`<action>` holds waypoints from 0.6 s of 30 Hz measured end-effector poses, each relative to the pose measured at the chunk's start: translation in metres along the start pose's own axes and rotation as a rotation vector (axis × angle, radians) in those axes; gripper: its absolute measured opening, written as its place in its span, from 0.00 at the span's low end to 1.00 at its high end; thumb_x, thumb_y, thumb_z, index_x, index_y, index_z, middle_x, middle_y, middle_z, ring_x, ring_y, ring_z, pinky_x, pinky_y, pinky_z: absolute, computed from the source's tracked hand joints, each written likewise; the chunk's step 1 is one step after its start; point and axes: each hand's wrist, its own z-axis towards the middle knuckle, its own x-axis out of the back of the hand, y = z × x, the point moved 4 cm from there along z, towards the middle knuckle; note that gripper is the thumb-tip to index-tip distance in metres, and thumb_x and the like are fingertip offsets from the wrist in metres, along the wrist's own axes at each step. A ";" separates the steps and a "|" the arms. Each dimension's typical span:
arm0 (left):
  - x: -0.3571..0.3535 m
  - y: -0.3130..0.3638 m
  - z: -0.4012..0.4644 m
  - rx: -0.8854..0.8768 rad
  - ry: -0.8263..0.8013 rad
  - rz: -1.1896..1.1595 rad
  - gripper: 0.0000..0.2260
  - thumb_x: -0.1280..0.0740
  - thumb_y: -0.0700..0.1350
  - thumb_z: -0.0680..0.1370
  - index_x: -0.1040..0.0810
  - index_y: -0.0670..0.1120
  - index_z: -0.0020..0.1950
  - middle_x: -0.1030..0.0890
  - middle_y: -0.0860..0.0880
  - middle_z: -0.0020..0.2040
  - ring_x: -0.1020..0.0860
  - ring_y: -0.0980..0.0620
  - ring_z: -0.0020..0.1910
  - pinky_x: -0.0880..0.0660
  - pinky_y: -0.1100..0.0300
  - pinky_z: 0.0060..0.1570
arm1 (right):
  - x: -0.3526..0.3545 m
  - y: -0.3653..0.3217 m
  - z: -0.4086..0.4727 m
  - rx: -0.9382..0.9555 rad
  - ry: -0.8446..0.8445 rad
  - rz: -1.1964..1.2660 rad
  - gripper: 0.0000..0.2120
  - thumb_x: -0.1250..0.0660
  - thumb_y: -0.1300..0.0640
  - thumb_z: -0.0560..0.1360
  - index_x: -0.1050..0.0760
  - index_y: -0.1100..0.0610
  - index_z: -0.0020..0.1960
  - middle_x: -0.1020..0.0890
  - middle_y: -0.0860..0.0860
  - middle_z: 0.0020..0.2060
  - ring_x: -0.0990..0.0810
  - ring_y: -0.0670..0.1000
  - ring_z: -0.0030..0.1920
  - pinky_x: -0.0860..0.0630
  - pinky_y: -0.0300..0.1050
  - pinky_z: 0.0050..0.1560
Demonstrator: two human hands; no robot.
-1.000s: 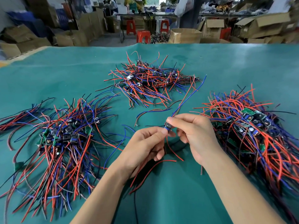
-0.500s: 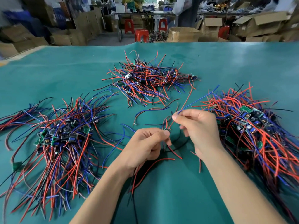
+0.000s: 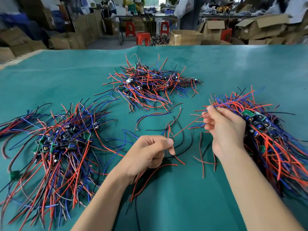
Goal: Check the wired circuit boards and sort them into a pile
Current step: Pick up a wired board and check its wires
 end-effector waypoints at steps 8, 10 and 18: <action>0.012 -0.005 0.006 0.016 0.214 -0.308 0.13 0.42 0.41 0.82 0.19 0.38 0.54 0.38 0.49 0.31 0.39 0.54 0.25 0.40 0.63 0.26 | -0.022 0.016 -0.017 0.077 -0.291 -0.608 0.17 0.33 0.44 0.75 0.17 0.56 0.39 0.15 0.50 0.29 0.20 0.47 0.26 0.31 0.39 0.28; 0.011 -0.005 0.006 0.020 0.203 -0.273 0.11 0.43 0.37 0.82 0.21 0.38 0.53 0.33 0.48 0.31 0.36 0.53 0.26 0.37 0.62 0.27 | -0.036 0.016 -0.035 0.076 -0.501 -0.571 0.19 0.33 0.37 0.71 0.15 0.53 0.42 0.14 0.49 0.33 0.18 0.45 0.32 0.29 0.38 0.29; 0.005 -0.002 0.003 -0.026 0.105 -0.074 0.13 0.37 0.48 0.81 0.16 0.47 0.42 0.19 0.42 0.34 0.24 0.52 0.26 0.27 0.63 0.29 | -0.049 0.013 -0.054 0.014 -0.711 -0.319 0.03 0.23 0.58 0.73 0.15 0.56 0.46 0.17 0.51 0.33 0.22 0.47 0.32 0.28 0.36 0.34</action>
